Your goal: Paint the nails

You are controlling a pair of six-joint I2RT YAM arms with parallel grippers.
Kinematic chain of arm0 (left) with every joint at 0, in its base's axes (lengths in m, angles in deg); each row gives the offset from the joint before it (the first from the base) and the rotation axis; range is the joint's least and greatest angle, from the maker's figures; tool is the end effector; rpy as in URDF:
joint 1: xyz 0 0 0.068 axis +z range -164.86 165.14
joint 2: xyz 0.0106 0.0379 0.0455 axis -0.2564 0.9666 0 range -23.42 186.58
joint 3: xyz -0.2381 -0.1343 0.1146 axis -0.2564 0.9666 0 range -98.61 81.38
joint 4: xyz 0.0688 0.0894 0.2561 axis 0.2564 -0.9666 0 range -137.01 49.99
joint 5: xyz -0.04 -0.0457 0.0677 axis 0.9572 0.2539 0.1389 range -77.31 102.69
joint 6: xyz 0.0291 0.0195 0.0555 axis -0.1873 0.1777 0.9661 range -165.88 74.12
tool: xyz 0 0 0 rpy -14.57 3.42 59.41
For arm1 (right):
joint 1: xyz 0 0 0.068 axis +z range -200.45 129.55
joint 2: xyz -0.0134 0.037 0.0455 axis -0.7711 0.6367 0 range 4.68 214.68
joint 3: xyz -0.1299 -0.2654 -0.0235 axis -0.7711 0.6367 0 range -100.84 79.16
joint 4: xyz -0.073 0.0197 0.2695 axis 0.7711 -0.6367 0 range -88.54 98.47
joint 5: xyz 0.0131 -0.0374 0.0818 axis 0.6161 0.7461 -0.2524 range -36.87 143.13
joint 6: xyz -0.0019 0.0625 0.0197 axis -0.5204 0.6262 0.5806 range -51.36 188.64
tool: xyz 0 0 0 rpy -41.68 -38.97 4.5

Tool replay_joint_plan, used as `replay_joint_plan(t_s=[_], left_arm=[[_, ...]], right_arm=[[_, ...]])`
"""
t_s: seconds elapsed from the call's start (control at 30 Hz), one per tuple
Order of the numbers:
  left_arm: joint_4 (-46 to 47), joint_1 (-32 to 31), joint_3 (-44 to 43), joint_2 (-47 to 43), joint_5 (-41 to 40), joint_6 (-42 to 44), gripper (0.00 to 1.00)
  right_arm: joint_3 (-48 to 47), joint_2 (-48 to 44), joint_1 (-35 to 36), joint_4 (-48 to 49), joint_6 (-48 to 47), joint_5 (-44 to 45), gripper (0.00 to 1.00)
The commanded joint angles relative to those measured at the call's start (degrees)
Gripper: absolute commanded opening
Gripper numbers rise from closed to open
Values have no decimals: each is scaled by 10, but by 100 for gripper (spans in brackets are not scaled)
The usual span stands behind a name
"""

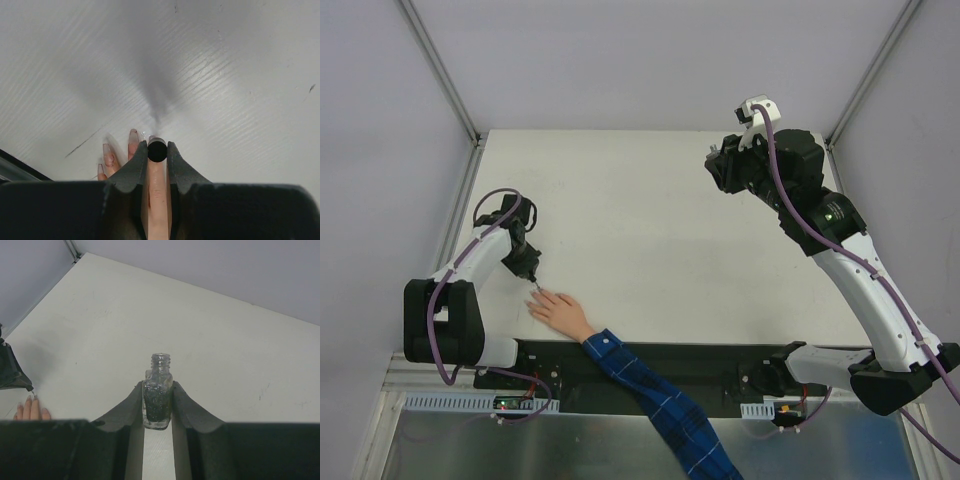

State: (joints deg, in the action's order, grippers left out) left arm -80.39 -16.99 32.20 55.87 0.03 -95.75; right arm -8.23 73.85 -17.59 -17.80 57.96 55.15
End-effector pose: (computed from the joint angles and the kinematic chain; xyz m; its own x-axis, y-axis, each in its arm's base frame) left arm 0.2671 0.0014 0.1988 -0.5789 -0.7249 -0.3733 -0.7439 0.6570 -0.1224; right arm 0.2314 0.1473 0.5052 -0.0205 -0.2336 -0.9721 -0.5257 0.8296 -0.1883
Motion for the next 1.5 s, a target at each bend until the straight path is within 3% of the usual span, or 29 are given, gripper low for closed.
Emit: replay_joint_plan(t_s=[0.0,0.53,1.47], left_arm=[[-18,4,-24,-8,-22,12,0],[-17,5,21,-16,-9,2,0],[-15,5,-28,17,-4,6,0]], right_arm=[[-5,-18,-2,18,5,-11,0],[-3,-19,-1,19,4,-10,0],[-1,-18,-2,20,6,-11,0]])
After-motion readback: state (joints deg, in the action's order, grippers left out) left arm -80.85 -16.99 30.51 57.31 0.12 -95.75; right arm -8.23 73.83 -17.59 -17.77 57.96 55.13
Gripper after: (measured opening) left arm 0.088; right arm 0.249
